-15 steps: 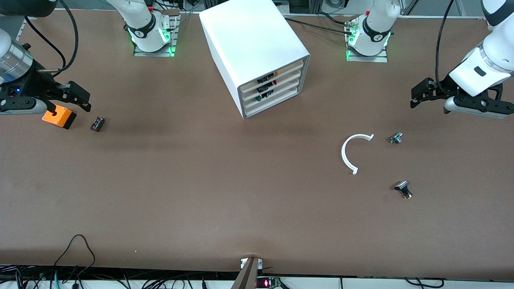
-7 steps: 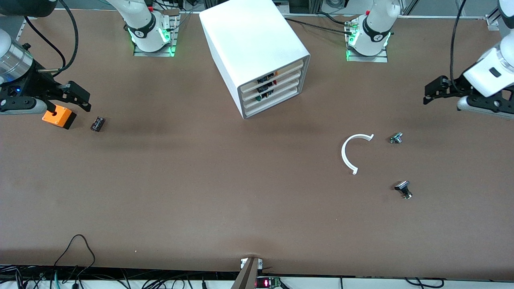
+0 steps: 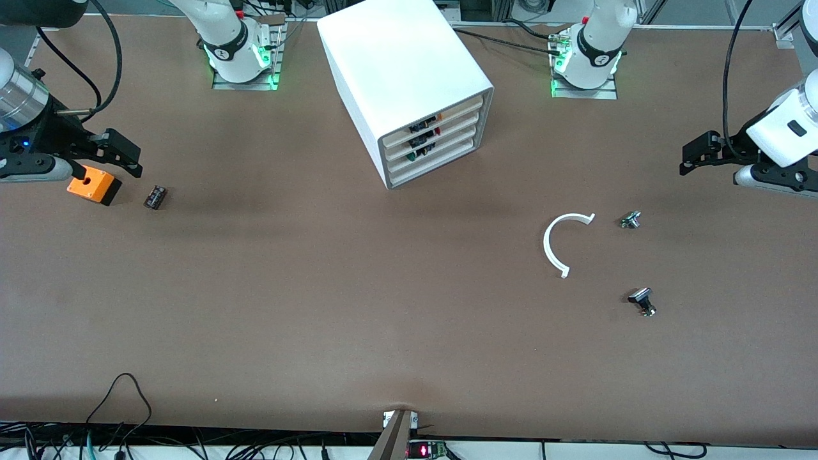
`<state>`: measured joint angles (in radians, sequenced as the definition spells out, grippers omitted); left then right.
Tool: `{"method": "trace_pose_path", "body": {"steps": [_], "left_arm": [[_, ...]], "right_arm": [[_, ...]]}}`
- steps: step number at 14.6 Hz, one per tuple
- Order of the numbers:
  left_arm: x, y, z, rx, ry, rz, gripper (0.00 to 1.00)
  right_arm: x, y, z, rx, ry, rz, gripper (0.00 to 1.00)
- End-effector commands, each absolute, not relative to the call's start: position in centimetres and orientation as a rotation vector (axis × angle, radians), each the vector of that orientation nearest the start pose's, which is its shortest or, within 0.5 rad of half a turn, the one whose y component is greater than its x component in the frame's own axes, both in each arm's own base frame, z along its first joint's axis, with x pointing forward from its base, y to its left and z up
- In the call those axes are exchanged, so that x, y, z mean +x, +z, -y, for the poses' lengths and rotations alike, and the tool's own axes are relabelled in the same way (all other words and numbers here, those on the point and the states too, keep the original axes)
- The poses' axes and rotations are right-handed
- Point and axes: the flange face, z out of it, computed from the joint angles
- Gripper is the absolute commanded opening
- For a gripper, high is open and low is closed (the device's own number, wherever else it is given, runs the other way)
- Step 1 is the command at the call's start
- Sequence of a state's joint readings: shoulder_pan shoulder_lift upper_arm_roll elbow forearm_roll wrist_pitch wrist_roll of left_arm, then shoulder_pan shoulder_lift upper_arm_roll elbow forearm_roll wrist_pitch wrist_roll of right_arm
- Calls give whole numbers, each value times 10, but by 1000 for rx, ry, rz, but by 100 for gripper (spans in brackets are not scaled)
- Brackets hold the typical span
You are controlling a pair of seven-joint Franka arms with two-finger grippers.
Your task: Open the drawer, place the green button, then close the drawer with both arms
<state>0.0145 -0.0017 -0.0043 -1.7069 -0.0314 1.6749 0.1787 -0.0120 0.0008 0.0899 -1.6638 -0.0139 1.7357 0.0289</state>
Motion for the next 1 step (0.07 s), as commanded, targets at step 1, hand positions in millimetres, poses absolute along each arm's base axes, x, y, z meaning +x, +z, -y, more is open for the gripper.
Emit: {"method": "trace_pose_path", "body": {"steps": [1], "left_arm": [[561,575,-3,-3158,51,-285,99]], "right_arm": [[564,603,-44,-3134,-118,89,100]]}}
